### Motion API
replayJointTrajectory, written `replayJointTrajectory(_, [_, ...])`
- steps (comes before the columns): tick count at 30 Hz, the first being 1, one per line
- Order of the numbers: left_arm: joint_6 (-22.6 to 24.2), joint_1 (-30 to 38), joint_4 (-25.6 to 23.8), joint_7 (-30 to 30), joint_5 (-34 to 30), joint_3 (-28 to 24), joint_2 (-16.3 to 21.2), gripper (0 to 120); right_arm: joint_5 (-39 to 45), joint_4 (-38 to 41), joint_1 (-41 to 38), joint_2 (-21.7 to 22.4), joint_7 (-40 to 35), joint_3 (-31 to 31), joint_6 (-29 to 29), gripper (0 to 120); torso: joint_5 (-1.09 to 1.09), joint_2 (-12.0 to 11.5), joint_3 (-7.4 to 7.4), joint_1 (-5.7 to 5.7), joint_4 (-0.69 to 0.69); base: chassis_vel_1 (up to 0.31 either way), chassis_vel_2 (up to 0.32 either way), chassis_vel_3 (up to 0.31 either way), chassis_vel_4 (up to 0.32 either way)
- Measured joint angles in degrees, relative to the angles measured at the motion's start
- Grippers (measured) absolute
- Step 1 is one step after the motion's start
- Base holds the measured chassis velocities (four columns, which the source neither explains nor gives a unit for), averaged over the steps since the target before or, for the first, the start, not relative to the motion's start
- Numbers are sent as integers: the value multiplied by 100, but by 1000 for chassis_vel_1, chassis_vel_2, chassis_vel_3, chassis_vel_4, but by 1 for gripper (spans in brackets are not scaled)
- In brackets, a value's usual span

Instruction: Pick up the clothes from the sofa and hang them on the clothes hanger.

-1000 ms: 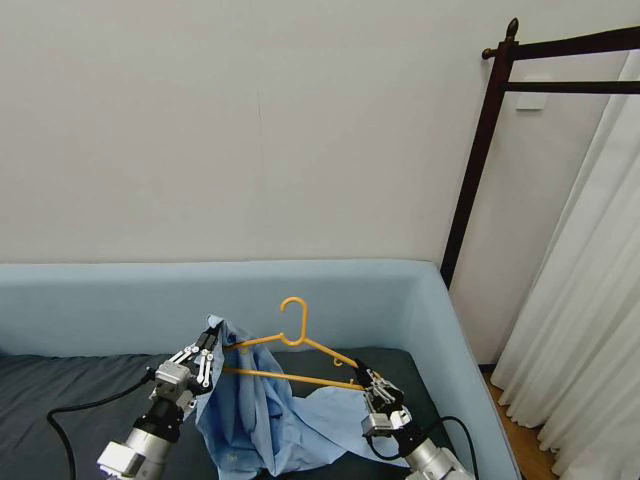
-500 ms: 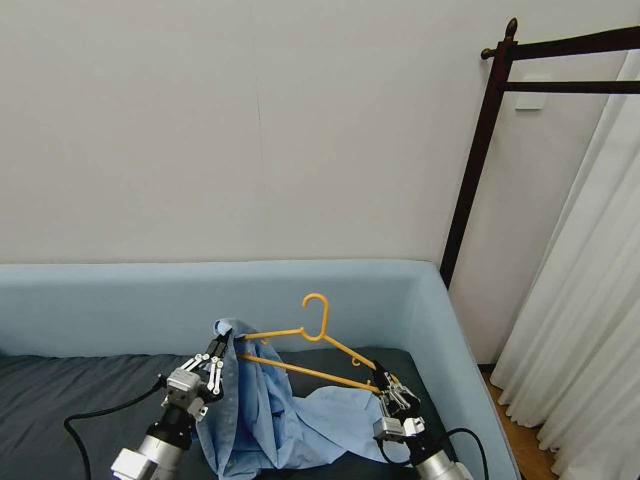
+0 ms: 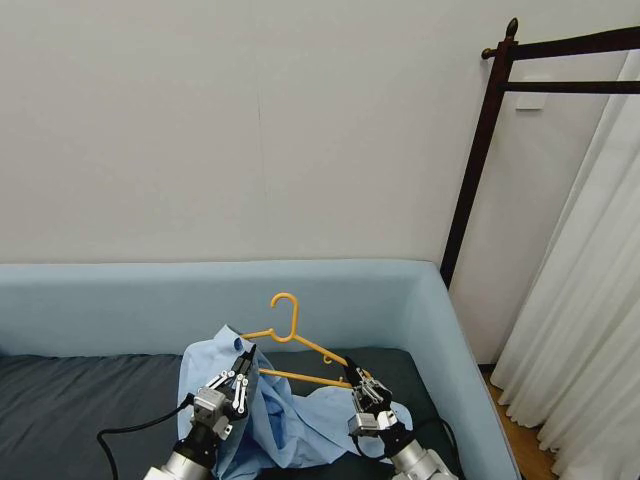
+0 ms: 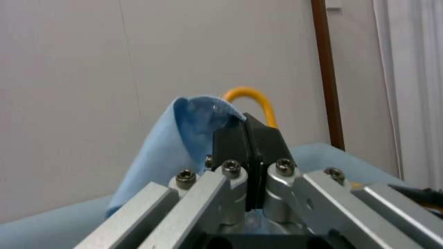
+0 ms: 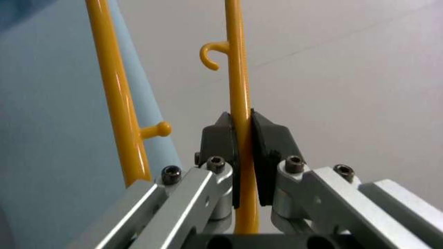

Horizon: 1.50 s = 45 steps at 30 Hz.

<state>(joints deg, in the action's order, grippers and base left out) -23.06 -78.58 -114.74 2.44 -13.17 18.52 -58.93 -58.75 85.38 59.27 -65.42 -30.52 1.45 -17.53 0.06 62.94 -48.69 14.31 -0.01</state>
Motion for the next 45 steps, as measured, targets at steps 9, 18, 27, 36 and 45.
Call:
replayJointTrajectory(9, [-115,0,-80,-210,-98,61,80,0,-755,-527,-338,-65,327,639,-1329,5,1,0,0,0,-1,0,0,0,0])
replayJointTrajectory(18, [-351,-22,183,-620,-7,-108,-77,0,255,-369,-439,-59,395,252,-1466,5,0,0,0,0,0,0,0,0,0])
replayJointTrajectory(27, [-581,-165,344,-914,201,-203,-218,0,1465,-105,-420,-129,194,-270,-643,5,0,0,0,0,0,0,0,0,0])
replayJointTrajectory(36, [-796,-184,451,-1008,312,-37,-225,0,2103,61,-278,-170,-47,-354,30,5,0,0,0,0,0,0,0,0,0])
replayJointTrajectory(45, [-910,-181,586,-995,343,88,-102,0,2644,284,-88,-128,-228,-510,517,5,0,0,0,0,-1,0,0,0,0])
